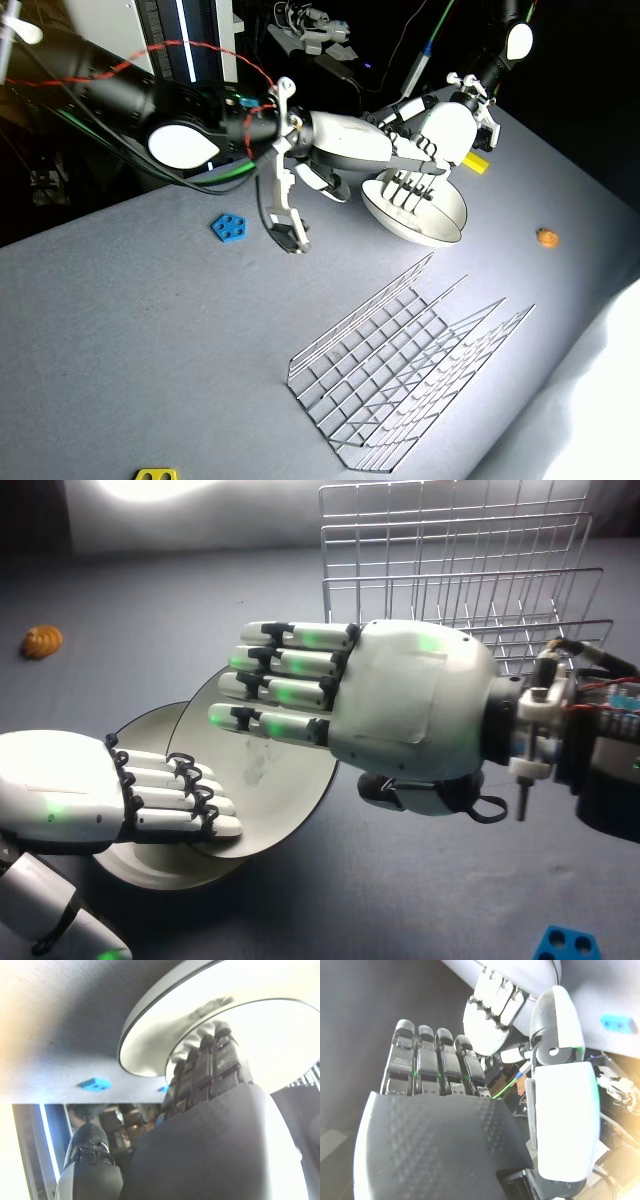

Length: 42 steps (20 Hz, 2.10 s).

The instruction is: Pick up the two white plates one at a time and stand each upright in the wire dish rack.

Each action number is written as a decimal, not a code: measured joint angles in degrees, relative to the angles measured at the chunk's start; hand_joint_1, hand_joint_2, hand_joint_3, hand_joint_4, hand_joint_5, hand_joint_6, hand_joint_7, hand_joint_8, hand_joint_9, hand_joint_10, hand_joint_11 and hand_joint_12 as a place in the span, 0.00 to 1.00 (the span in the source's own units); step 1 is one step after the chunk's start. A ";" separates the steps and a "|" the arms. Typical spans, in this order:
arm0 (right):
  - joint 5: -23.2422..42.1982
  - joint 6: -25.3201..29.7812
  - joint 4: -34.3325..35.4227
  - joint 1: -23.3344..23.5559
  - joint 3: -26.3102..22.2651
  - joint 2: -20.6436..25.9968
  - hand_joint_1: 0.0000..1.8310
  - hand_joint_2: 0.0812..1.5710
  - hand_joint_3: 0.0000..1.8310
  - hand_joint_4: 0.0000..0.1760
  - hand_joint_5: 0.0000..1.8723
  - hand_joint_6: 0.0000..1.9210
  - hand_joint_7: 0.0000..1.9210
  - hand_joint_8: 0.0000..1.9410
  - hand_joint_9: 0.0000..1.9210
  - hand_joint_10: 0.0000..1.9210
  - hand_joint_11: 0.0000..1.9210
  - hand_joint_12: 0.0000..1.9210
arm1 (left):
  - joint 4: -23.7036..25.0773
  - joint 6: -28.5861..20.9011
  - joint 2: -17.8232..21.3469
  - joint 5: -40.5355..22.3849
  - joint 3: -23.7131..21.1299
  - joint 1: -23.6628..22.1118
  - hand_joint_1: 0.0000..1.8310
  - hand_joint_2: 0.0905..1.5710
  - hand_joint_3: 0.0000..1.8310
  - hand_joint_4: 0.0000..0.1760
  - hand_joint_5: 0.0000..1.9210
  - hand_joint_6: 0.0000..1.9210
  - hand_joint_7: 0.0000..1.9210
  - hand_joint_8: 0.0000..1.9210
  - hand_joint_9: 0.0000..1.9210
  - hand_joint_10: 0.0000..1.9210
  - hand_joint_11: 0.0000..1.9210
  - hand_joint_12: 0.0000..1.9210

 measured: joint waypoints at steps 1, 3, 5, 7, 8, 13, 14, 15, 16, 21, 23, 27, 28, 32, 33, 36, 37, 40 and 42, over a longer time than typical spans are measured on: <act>-0.74 -1.16 0.48 -0.02 0.92 -1.16 0.57 0.66 0.00 0.00 0.01 0.00 0.00 0.00 0.00 0.00 0.02 0.01 | 0.00 0.00 0.00 0.00 0.00 0.02 0.00 0.65 0.00 0.00 0.00 0.00 0.00 0.00 0.00 0.00 0.00 0.00; -1.18 -2.47 1.20 -0.44 2.67 -3.30 0.54 0.67 0.00 0.00 0.00 0.00 0.00 0.00 0.00 0.00 0.00 0.00 | 0.00 0.00 0.00 0.02 0.00 -0.04 0.00 0.64 0.00 0.00 0.00 0.00 0.00 0.00 0.00 0.00 0.00 0.00; -1.33 -2.67 1.44 -0.57 4.61 -5.25 0.52 0.68 0.00 0.00 0.00 0.00 0.00 0.00 0.00 0.00 0.01 0.01 | 0.02 -0.02 0.00 0.02 0.00 -0.04 0.00 0.64 0.00 0.00 0.00 0.00 0.00 0.00 0.00 0.00 0.00 0.00; -1.36 -3.48 1.66 -0.59 6.01 -6.51 0.54 0.68 0.00 0.00 0.00 0.00 0.00 0.00 0.00 0.00 0.00 0.00 | 0.02 -0.04 0.00 0.02 0.00 -0.04 0.00 0.64 0.00 0.00 0.00 0.00 0.00 0.00 0.00 0.00 0.00 0.00; -1.29 -4.70 1.64 -0.63 6.95 -7.54 0.54 0.69 0.01 0.00 0.00 0.00 0.00 0.00 0.00 0.00 0.00 0.00 | 0.02 -0.04 0.00 0.02 0.00 -0.04 0.00 0.64 0.00 0.00 0.00 0.00 0.00 0.00 0.00 0.00 0.00 0.00; -0.83 -5.68 1.60 -1.55 10.27 -11.06 0.58 0.67 0.00 0.00 0.02 0.01 0.00 0.00 0.00 0.00 0.00 0.00 | 0.02 -0.17 0.00 -0.02 0.07 -0.04 0.00 0.64 0.00 0.00 0.00 0.00 0.00 0.00 0.00 0.00 0.00 0.00; -0.63 -5.95 1.64 -1.55 10.75 -11.41 0.58 0.67 0.00 0.00 0.03 0.01 0.00 0.00 0.00 0.00 0.00 0.00 | 0.02 -0.20 0.00 -0.04 0.07 -0.04 0.00 0.64 0.00 0.00 0.00 0.00 0.00 0.00 0.00 0.00 0.00 0.00; -0.44 -6.40 1.64 -1.55 11.06 -11.69 0.58 0.67 0.00 0.00 0.04 0.01 0.01 0.00 0.00 0.00 0.01 0.00 | 0.02 -0.20 0.00 -0.04 0.07 -0.04 0.00 0.64 0.00 0.00 0.00 0.00 0.00 0.00 0.00 0.00 0.00 0.00; -0.39 -6.54 1.79 -1.55 11.23 -11.96 0.57 0.68 0.00 0.00 0.05 0.01 0.01 0.00 0.00 0.00 0.01 0.01 | 0.02 -0.22 0.00 -0.02 0.07 -0.04 0.00 0.65 0.00 0.00 0.00 0.00 0.00 0.00 0.00 0.00 0.00 0.00; -0.24 -6.54 1.64 -1.55 12.98 -13.57 0.53 0.71 0.00 0.00 0.15 0.01 0.15 0.01 0.15 0.03 0.00 0.47 | -0.04 -0.22 -0.28 -0.17 0.37 -0.04 0.00 0.64 0.00 0.00 0.00 0.00 0.00 0.00 0.00 0.00 0.00 0.00; 0.00 -6.56 1.70 -1.68 13.20 -13.57 0.51 0.72 0.00 0.00 0.20 0.01 0.22 0.01 0.22 0.02 0.00 0.59 | -0.04 -0.22 -0.28 -0.17 0.37 -0.04 0.00 0.64 0.00 0.00 0.00 0.00 0.00 0.00 0.00 0.00 0.00 0.00; 0.35 -6.56 1.68 -1.68 13.20 -13.57 0.52 0.72 0.00 0.00 0.29 0.01 0.30 0.00 0.29 0.02 0.04 0.63 | 0.00 -0.24 -0.28 -0.13 0.37 -0.22 0.00 0.64 0.00 0.00 0.00 0.00 0.00 0.00 0.00 0.00 0.00 0.00; 0.48 -6.69 1.66 -1.66 13.20 -13.57 0.52 0.72 0.00 0.00 0.29 0.01 0.30 0.00 0.29 0.02 0.04 0.63 | 0.00 -0.24 -0.28 -0.13 0.37 -0.22 0.00 0.64 0.00 0.00 0.00 0.00 0.00 0.00 0.00 0.00 0.00 0.00; 0.81 -7.45 1.66 -1.68 13.20 -13.57 0.60 0.74 0.00 0.00 0.45 0.61 0.53 0.01 0.48 0.03 0.21 0.62 | -0.02 -0.24 -0.28 -0.09 0.37 -0.22 0.00 0.65 0.00 0.00 0.00 0.00 0.00 0.00 0.00 0.00 0.00 0.00; 1.75 -8.11 1.38 -1.86 13.20 -13.57 0.62 0.72 0.00 0.00 0.49 0.55 0.57 0.02 0.52 0.03 0.25 0.63 | -0.24 -0.26 -0.28 -0.20 0.37 -0.22 0.00 0.65 0.00 0.00 0.00 0.00 0.00 0.00 0.00 0.00 0.00 0.00; 3.43 -9.25 0.92 -1.86 13.18 -13.57 0.66 0.71 0.00 0.09 0.52 0.56 0.49 0.50 0.58 0.03 0.30 0.60 | -0.37 -0.28 -0.28 -0.24 0.42 -0.22 0.00 0.65 0.00 0.00 0.00 0.00 0.00 0.00 0.00 0.00 0.00 0.00; 3.56 -9.29 0.72 -1.84 13.18 -13.57 0.66 0.71 0.00 0.09 0.52 0.56 0.49 0.50 0.58 0.03 0.30 0.60 | -0.39 -0.31 -0.28 -0.24 0.42 -0.22 0.00 0.65 0.00 0.00 0.00 0.00 0.00 0.00 0.00 0.00 0.00 0.00; 3.87 -9.29 0.59 -1.62 13.05 -13.51 0.66 0.69 0.00 0.15 0.53 0.53 0.52 0.47 0.62 0.02 0.34 0.57 | -0.39 -0.33 -0.20 -0.26 0.42 -0.26 0.00 0.64 0.00 0.00 0.00 0.00 0.00 0.00 0.00 0.00 0.00 0.00; 3.89 -9.35 0.68 -1.20 12.57 -13.38 0.66 0.70 0.00 0.16 0.52 0.54 0.51 0.48 0.61 0.02 0.34 0.57 | 0.17 -0.42 0.11 -0.17 0.39 -1.14 0.00 0.65 0.00 0.00 0.00 0.00 0.00 0.00 0.00 0.00 0.00 0.00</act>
